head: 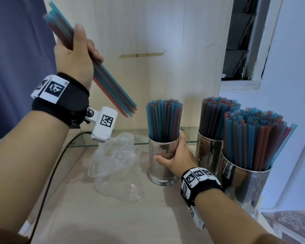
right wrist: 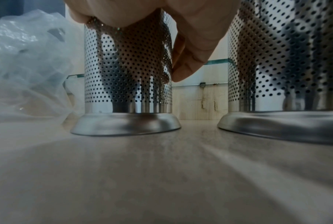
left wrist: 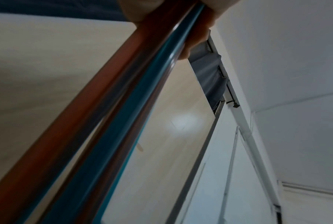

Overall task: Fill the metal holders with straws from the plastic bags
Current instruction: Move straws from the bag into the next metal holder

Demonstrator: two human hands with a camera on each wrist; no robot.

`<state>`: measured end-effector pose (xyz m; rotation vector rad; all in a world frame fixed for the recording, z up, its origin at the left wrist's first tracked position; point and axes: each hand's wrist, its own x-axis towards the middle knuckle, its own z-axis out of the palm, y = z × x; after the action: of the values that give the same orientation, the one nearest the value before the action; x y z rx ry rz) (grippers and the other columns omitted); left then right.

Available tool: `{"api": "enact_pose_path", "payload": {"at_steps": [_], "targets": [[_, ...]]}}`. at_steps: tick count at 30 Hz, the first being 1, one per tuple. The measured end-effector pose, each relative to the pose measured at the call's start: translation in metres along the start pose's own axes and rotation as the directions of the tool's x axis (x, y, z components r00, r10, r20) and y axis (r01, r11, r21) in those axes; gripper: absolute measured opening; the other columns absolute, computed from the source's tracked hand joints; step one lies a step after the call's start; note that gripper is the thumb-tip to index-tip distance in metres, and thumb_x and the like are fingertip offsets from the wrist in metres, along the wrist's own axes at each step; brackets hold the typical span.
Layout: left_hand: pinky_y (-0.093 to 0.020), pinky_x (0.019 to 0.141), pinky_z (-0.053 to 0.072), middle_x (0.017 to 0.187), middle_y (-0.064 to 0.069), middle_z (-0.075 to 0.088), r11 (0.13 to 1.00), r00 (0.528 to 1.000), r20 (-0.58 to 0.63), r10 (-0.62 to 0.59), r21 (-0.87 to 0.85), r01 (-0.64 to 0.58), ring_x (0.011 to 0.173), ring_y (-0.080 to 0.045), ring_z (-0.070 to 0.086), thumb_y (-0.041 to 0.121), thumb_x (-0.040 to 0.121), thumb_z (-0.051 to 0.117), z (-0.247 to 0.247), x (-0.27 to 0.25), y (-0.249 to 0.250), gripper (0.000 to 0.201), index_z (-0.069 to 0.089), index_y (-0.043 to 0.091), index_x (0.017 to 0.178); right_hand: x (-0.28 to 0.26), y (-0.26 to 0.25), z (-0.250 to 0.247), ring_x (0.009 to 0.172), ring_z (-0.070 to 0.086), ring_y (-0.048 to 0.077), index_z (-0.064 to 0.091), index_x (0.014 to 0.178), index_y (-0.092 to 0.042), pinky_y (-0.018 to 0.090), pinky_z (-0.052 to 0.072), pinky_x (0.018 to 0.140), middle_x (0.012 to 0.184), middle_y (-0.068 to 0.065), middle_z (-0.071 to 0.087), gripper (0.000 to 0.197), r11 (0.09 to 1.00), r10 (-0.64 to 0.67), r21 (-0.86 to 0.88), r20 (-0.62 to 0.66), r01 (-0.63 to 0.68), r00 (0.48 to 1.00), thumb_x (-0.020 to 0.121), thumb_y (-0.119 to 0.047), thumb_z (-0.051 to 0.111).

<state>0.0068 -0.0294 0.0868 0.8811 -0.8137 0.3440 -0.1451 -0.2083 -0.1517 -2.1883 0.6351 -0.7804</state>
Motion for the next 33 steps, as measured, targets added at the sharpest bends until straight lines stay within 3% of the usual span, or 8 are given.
{"api": "enact_pose_path", "payload": {"at_steps": [4,7,11,14,21,27,33], "targets": [[-0.032,0.057,0.046,0.049,0.006,0.041,0.984,0.992,-0.035,-0.123,-0.133,0.118,0.045,-0.011,0.042,0.032,0.099,0.052,0.012,-0.014,0.013,0.04,0.045,0.02,0.062,-0.001,-0.002,-0.001,0.118,0.057,0.015,0.003,0.148,-0.04,0.028,0.045,0.092,0.139,-0.006,0.053,0.119,1.0,0.001,0.006,0.008,-0.001,1.0,0.065,-0.053,0.086],[-0.029,0.053,0.044,0.047,0.006,0.037,0.963,0.973,-0.049,-0.225,-0.167,0.214,0.041,-0.01,0.037,0.035,0.096,0.059,0.023,-0.031,0.009,0.038,0.045,0.02,0.064,-0.001,-0.003,-0.001,0.117,0.057,0.016,0.003,0.147,-0.041,0.028,0.046,0.092,0.139,-0.006,0.053,0.117,1.0,0.002,0.001,0.013,-0.002,1.0,0.065,-0.053,0.086],[-0.025,0.047,0.039,0.043,0.006,0.033,0.954,0.964,-0.012,-0.267,-0.148,0.262,0.036,-0.01,0.03,0.023,0.092,0.067,0.037,-0.053,-0.005,0.038,0.04,0.02,0.065,-0.001,-0.002,0.0,0.115,0.059,0.016,0.002,0.147,-0.041,0.029,0.047,0.091,0.138,-0.006,0.054,0.118,1.0,0.0,-0.011,0.004,0.0,1.0,0.064,-0.056,0.085],[-0.026,0.048,0.041,0.041,0.006,0.035,0.958,0.964,-0.01,-0.266,-0.113,0.263,0.035,-0.01,0.034,0.019,0.091,0.068,0.044,-0.064,-0.018,0.039,0.038,0.021,0.066,-0.001,0.0,0.001,0.114,0.059,0.016,0.004,0.146,-0.042,0.031,0.049,0.091,0.137,-0.006,0.055,0.119,1.0,-0.002,-0.002,-0.003,0.002,1.0,0.061,-0.057,0.085],[-0.024,0.057,0.048,0.044,0.006,0.054,0.971,0.98,-0.017,-0.199,0.129,0.199,0.045,-0.011,0.053,0.032,0.086,0.073,0.04,-0.08,-0.05,0.034,0.05,0.018,0.065,-0.001,-0.001,-0.001,0.117,0.057,0.015,0.006,0.147,-0.039,0.025,0.044,0.089,0.138,-0.007,0.053,0.118,1.0,-0.001,-0.004,-0.001,0.001,1.0,0.062,-0.056,0.086],[-0.021,0.055,0.05,0.045,0.007,0.059,0.949,0.98,0.097,-0.175,0.281,0.142,0.048,-0.007,0.061,0.026,0.085,0.074,0.033,-0.088,-0.068,0.032,0.053,0.018,0.062,-0.002,-0.003,-0.001,0.117,0.057,0.016,0.007,0.146,-0.04,0.028,0.047,0.093,0.138,-0.007,0.053,0.116,1.0,-0.005,-0.008,-0.013,0.005,1.0,0.062,-0.055,0.086],[-0.017,0.056,0.048,0.054,0.002,0.06,0.929,0.948,0.277,-0.156,0.368,0.046,0.05,-0.004,0.058,0.025,0.086,0.073,0.044,-0.1,-0.077,0.032,0.056,0.013,0.062,-0.002,-0.003,0.0,0.119,0.057,0.016,0.006,0.147,-0.041,0.027,0.045,0.092,0.14,-0.008,0.052,0.118,1.0,-0.002,-0.011,-0.021,0.002,1.0,0.061,-0.055,0.087]]}}
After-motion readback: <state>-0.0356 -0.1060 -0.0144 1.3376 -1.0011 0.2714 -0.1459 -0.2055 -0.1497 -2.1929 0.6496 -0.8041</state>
